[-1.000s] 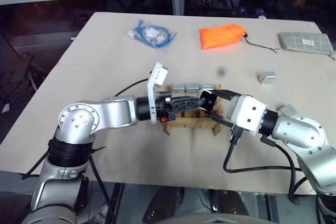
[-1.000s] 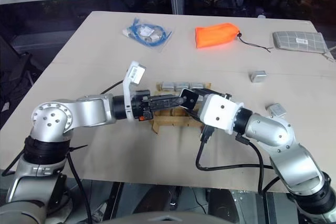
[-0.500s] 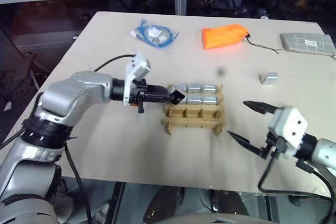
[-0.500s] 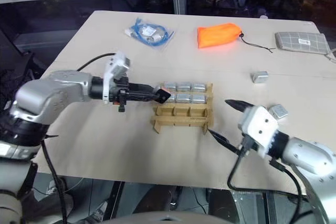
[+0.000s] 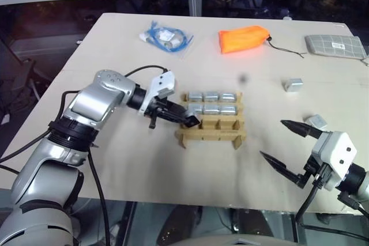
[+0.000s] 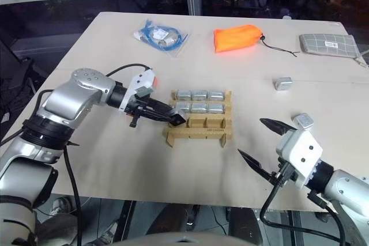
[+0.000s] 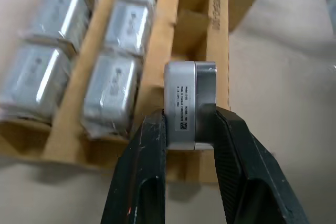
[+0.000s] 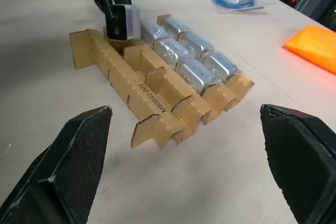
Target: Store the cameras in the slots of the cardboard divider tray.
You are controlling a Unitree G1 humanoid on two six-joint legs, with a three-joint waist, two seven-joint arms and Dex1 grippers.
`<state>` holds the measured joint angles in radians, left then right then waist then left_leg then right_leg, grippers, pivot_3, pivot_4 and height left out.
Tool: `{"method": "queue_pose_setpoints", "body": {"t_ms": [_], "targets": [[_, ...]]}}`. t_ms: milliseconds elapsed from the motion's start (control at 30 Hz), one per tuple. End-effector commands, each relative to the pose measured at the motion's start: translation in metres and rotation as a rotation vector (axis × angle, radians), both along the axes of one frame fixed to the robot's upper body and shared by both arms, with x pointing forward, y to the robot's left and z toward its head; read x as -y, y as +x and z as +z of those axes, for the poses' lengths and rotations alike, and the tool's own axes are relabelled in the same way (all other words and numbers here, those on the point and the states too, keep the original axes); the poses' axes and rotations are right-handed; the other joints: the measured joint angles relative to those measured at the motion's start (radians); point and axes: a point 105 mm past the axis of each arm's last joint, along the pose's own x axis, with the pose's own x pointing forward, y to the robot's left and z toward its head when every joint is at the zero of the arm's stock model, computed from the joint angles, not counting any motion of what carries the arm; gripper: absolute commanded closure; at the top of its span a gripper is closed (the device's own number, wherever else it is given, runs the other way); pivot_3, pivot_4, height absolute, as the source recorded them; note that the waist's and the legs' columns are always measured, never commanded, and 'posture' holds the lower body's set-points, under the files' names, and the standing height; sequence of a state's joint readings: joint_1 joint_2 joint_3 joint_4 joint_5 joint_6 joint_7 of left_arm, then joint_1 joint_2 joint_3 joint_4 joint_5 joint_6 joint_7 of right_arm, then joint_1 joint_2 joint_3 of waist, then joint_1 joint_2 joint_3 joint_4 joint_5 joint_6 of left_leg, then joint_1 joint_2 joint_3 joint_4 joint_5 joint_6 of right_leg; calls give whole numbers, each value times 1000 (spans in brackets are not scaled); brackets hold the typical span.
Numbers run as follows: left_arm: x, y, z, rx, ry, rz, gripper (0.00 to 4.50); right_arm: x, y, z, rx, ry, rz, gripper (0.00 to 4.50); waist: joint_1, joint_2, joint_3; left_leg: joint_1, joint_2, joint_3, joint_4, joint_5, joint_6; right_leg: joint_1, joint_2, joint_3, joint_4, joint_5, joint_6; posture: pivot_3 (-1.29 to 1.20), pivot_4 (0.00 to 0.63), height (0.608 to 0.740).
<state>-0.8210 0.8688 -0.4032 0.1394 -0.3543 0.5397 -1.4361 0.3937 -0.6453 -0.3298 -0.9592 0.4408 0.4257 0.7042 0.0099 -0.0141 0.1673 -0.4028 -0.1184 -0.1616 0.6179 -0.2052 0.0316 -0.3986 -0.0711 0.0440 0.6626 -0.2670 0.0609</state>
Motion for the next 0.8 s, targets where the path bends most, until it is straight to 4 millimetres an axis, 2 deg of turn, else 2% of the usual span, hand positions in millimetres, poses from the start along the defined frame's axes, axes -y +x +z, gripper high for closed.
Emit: {"method": "queue_pose_setpoints", "body": {"t_ms": [33, 233, 333, 500, 567, 633, 667, 733, 800], "targets": [[-2, 1, 5, 42, 49, -43, 3826, -3, -3, 6, 44, -1, -2, 8, -1, 0, 0, 0, 0, 0, 0, 0, 0, 0, 0, 0, 0, 0, 0, 0, 150, 740], [-1, 10, -2, 84, 96, -34, 3826, -1, -3, 5, 40, -4, -12, 8, -2, 0, 0, 2, 0, 0, 1, 0, 1, 2, 0, 0, 1, 0, 0, 0, 150, 740], [-1, 22, -2, 155, 113, -5, 3826, 0, -3, 4, 39, -12, -19, 8, -1, 0, 0, 2, 0, 0, 1, 0, 1, 2, 0, 0, 1, 0, 0, 0, 150, 740], [-1, 18, -1, 144, 124, -51, 3826, 0, -3, 3, 37, -17, -22, 8, -1, 0, 0, 2, 0, -1, 3, -1, 1, 2, 1, -1, 2, 0, 0, 0, 150, 740], [4, 20, 3, 164, 93, -45, 2775, 1, -2, 2, 31, -18, -27, 0, -3, 0, 0, 2, 0, -1, 5, -1, 1, 2, 1, -1, 3, 0, 0, 0, 150, 740], [11, 20, 14, 189, 29, -38, 1934, 3, -2, 0, 16, -13, -38, 0, -2, 0, 0, 1, 0, -1, 5, -1, 2, 2, 1, -1, 3, 0, 1, 0, 150, 740], [15, 19, 21, 201, -11, -31, 1319, 4, -1, -1, 6, -13, -51, 0, -1, 0, 0, 1, 0, -1, 6, -1, 2, 3, 1, -1, 3, 0, 1, 0, 150, 740], [19, 12, 35, 199, -84, -30, 537, 11, 4, -8, -30, -22, -107, 0, 1, 0, 0, 0, 0, -2, 7, -1, 2, 2, 1, -2, 3, 0, 1, 0, 150, 740], [22, 1, 52, 160, -200, -25, 537, 25, 15, -18, -65, -49, -201, 0, 1, 0, 0, -3, 0, -4, 10, -1, 1, 2, 1, -4, 3, 0, 1, 0, 150, 740]]}}
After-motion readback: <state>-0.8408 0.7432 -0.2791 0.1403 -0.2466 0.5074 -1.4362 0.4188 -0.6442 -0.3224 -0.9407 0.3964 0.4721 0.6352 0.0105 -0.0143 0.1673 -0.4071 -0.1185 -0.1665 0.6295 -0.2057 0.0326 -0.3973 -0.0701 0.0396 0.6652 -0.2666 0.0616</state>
